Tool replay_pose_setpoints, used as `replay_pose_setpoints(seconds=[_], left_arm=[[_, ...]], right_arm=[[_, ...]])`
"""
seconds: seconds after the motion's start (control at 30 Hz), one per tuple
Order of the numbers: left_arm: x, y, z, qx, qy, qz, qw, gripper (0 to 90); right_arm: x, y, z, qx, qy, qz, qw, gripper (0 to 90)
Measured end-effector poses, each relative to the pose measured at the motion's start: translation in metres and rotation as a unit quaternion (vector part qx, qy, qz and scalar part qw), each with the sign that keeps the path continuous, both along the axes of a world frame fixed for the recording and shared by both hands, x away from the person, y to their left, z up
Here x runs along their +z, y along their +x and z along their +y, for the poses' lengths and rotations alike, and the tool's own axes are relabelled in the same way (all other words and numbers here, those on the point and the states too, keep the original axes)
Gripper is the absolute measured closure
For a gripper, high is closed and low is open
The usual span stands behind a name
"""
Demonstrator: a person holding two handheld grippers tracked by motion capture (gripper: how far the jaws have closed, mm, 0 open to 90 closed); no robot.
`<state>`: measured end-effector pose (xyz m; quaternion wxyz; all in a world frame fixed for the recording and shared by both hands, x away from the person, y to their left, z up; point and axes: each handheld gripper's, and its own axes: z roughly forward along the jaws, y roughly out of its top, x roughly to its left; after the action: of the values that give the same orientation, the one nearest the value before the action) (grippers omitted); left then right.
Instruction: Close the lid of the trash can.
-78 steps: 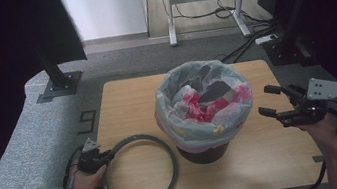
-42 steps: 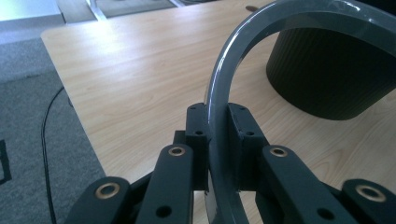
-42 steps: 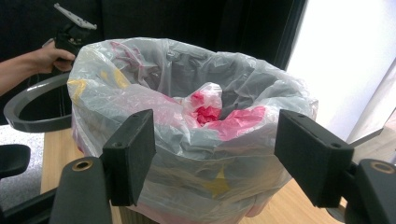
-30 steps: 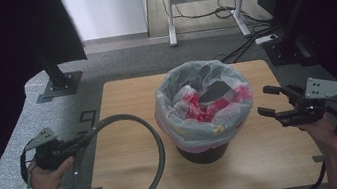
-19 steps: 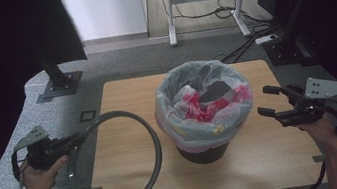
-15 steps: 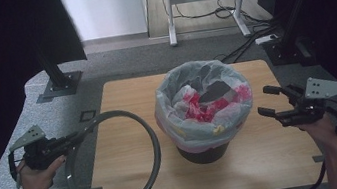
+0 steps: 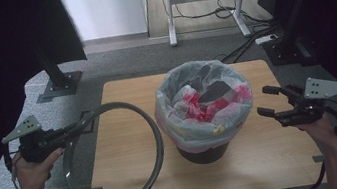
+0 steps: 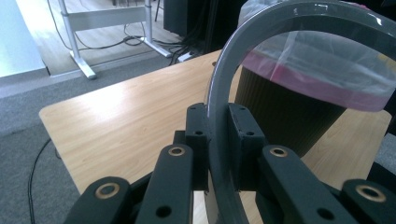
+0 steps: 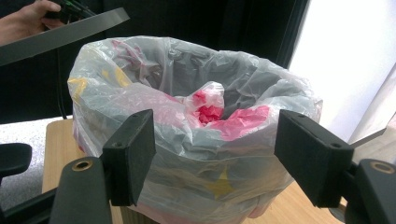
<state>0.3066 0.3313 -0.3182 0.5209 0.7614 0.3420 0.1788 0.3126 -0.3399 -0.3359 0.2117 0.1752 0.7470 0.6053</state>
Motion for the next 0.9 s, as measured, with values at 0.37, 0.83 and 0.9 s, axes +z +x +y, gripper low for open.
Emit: replay_pose_setpoints(seconds=[0.37,0.83,0.9], left_arm=[[0.014,0.013,-0.019,-0.025,-0.003,-0.001,0.9997,79.7],[0.043,0.034,-0.057,-0.055,0.007,-0.010,0.9984,79.7],[0.046,0.036,-0.062,-0.059,0.010,-0.010,0.9981,79.7]], right_arm=[[0.000,-0.001,-0.002,-0.001,0.002,-0.001,1.0000,29.0],[0.000,0.001,-0.002,0.000,0.002,0.000,1.0000,28.9],[0.000,0.001,-0.003,-0.001,0.001,0.001,1.0000,29.0]])
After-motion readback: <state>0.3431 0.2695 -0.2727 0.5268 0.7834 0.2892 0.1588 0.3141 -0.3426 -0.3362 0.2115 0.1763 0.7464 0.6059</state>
